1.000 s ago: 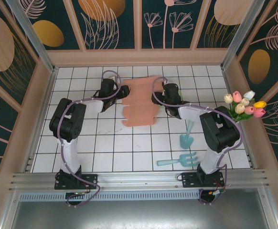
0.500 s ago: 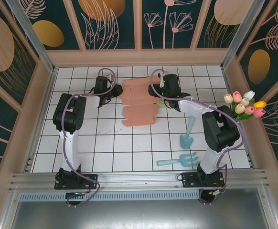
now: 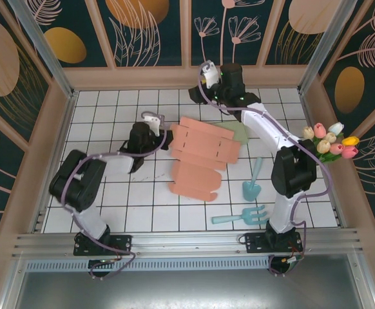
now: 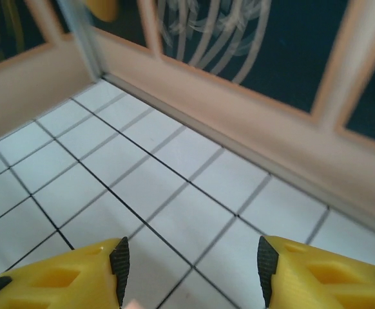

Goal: Fold the paper box

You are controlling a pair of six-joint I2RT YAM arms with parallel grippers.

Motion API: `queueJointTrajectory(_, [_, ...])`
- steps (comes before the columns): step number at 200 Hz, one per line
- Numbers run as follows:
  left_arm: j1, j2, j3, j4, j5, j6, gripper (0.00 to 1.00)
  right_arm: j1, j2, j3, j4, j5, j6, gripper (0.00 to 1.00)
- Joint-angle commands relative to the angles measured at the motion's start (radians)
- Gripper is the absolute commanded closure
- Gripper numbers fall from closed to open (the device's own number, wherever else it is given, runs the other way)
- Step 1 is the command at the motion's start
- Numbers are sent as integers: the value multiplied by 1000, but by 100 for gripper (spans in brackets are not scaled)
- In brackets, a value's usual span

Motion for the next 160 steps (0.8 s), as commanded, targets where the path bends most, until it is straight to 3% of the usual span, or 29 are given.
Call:
queueJointTrajectory(1, [21,-128,-103,90,-158,65,100,30,27,31,-184,-157,-203,44])
queueJointTrajectory(34, [22,-292,-247,175,-215,114,100,84,-11,-13,-288,-125,-371,45])
queueJointTrajectory(82, [21,-326,-394,398,-81,187,100,147,-93,-86,-489,-75,-728,44])
queueJointTrajectory(132, [21,-357,-483,530,-6,191,100,151,-30,11,-708,95,-748,44])
queueJointTrajectory(160, [21,-347,-489,549,-6,191,100,141,-9,58,-802,101,-767,44])
